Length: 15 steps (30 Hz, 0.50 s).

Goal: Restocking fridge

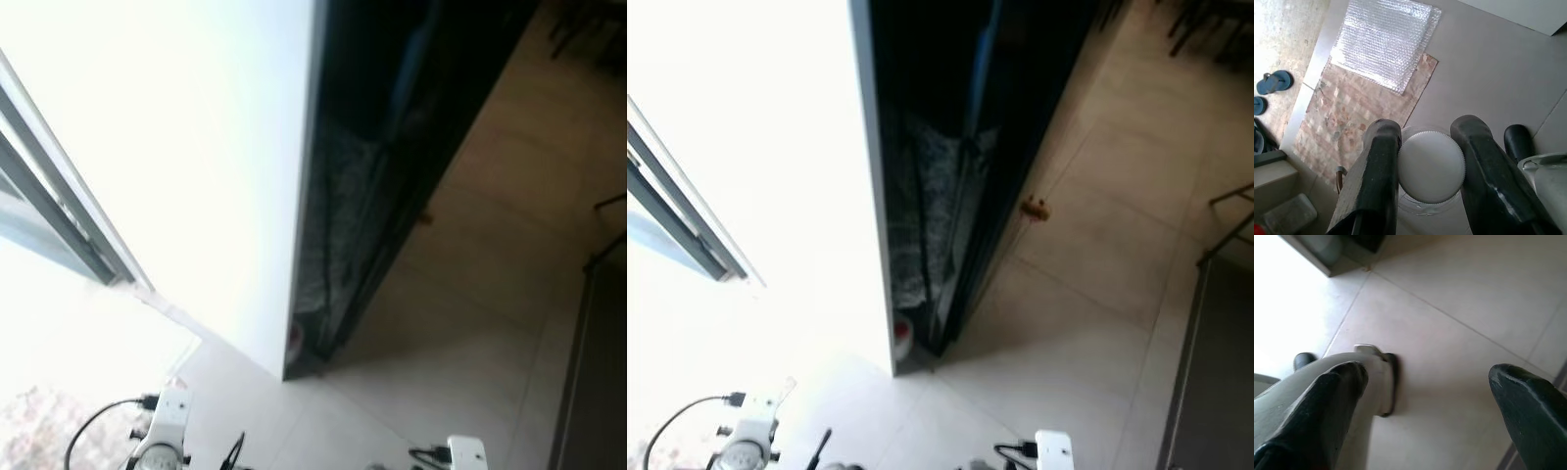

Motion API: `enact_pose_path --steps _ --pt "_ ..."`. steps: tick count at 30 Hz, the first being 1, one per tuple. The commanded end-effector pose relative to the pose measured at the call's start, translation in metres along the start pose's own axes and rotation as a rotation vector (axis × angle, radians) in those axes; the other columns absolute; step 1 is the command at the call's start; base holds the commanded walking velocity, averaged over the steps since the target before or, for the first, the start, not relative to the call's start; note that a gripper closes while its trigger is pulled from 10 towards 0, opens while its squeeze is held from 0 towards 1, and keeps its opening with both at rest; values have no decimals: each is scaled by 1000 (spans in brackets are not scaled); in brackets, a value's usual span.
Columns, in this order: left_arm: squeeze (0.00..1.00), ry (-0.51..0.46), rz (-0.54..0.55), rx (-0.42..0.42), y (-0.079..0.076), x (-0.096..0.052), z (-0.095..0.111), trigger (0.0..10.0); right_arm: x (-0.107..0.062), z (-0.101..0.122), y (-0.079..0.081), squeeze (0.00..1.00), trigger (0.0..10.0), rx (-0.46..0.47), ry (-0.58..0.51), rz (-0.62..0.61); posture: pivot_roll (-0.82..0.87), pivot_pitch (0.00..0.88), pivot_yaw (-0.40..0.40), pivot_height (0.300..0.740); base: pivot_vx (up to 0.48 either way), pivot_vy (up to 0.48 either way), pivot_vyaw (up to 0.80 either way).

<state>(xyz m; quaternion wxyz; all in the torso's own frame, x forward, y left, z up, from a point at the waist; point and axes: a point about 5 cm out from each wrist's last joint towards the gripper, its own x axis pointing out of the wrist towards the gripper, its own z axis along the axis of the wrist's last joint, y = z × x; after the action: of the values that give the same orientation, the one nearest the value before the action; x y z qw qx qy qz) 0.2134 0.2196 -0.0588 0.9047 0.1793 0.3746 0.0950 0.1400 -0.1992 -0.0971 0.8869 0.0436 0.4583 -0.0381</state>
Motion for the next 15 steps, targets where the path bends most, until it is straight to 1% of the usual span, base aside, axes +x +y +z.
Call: enact_pose_path --steps 1,9,12,13,15 --pt "0 37 -16 -3 -6 -3 -9 10000 -4 -12 -5 0 10000 3 38 -17 -78 181 -40 740 0 334 0" --pt "0 37 -16 -3 -6 -3 -9 10000 -4 -12 -5 0 10000 3 38 -18 -78 181 -40 740 0 334 0" --pt "0 37 -16 -3 -5 -3 -9 10000 -4 -10 -6 0 10000 16 18 -28 -79 181 -37 740 0 322 0" --pt "0 34 -20 3 -5 -3 -9 10000 -5 -4 -8 0 10000 40 -72 -77 -83 182 -36 740 0 0 0" --pt "0 32 -23 9 -5 -3 -9 10000 -7 5 -11 0 10000 77 -189 -135 -82 182 -36 740 0 0 0"
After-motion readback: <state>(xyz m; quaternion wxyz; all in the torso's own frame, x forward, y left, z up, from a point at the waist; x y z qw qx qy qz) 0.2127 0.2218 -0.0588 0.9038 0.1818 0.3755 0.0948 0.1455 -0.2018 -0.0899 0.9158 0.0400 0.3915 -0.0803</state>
